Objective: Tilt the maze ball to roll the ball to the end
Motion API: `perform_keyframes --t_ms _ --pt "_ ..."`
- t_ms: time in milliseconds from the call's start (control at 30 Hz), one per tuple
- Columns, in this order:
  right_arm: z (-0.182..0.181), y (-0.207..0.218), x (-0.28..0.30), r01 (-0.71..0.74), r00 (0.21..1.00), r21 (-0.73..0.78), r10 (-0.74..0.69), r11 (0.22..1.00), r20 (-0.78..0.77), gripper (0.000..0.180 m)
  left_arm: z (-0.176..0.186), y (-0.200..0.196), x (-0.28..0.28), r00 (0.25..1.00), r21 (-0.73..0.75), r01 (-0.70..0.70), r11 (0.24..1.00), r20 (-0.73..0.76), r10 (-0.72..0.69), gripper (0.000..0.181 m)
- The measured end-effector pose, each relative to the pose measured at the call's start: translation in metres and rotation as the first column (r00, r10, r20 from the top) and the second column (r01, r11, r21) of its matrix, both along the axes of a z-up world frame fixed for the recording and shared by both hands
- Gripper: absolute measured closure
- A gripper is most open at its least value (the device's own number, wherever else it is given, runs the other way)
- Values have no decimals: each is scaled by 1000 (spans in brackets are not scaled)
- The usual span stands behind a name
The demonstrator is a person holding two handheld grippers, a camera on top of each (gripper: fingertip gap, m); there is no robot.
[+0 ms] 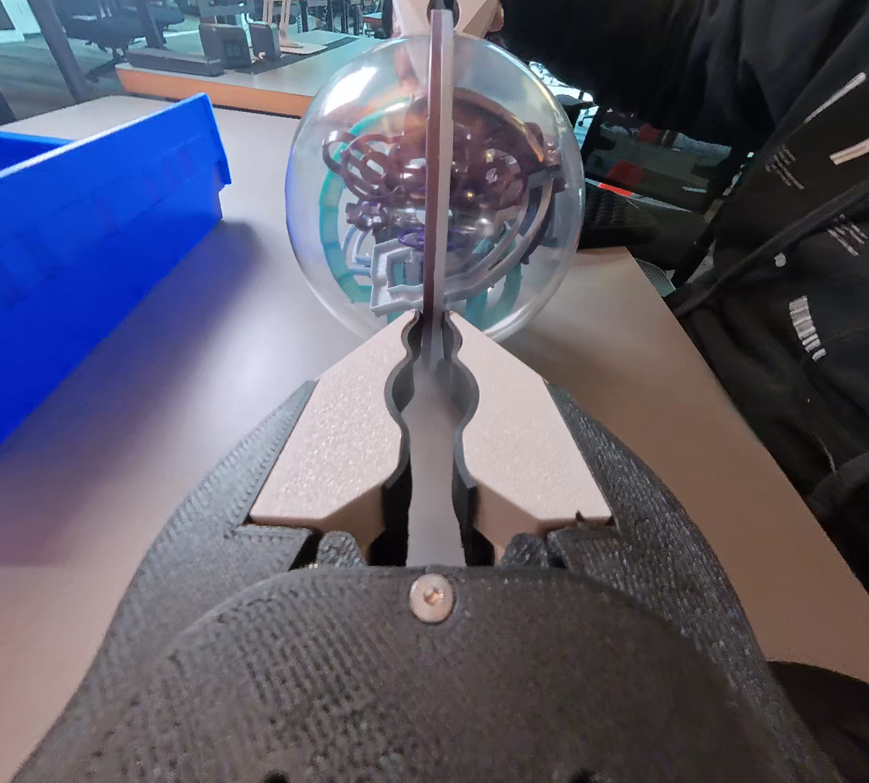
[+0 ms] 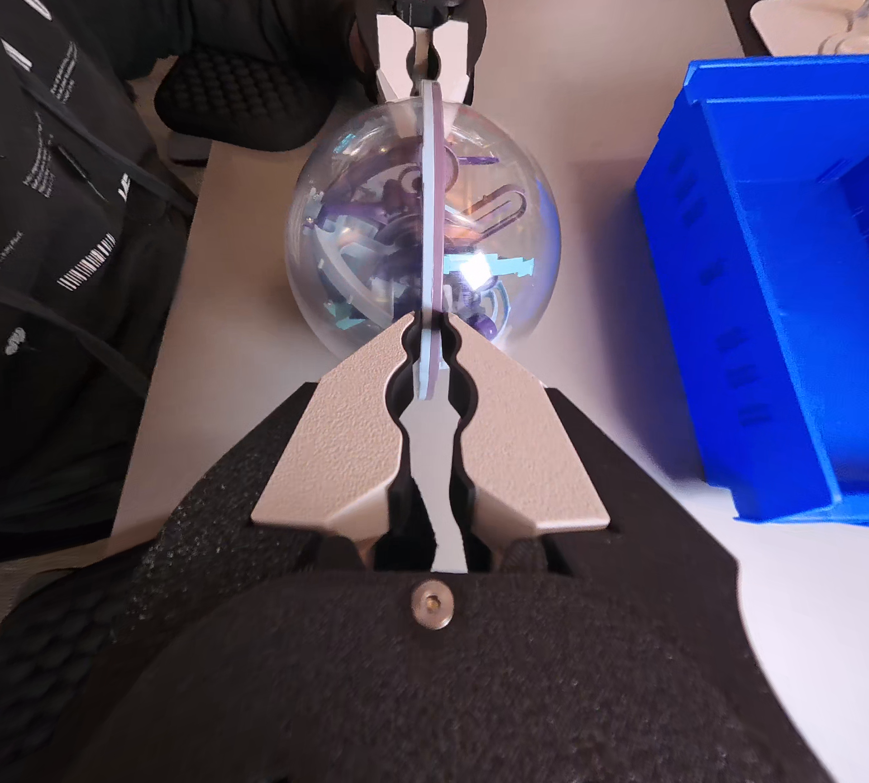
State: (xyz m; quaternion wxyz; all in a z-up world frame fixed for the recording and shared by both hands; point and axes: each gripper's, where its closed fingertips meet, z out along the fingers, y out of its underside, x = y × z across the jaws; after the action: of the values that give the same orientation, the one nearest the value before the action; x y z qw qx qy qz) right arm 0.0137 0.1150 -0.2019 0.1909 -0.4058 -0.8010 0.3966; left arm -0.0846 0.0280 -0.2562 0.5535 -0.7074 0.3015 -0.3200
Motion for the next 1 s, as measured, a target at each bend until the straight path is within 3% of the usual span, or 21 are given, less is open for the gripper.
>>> perform_keyframes --t_ms 300,1000 --pt "-4 9 -2 57 998 -89 -58 994 -7 174 5 -2 3 999 17 -26 1000 -47 27 174" --pt "1 9 -10 49 997 -103 -55 993 -51 174 -2 2 -2 999 -16 -38 999 -6 38 173"
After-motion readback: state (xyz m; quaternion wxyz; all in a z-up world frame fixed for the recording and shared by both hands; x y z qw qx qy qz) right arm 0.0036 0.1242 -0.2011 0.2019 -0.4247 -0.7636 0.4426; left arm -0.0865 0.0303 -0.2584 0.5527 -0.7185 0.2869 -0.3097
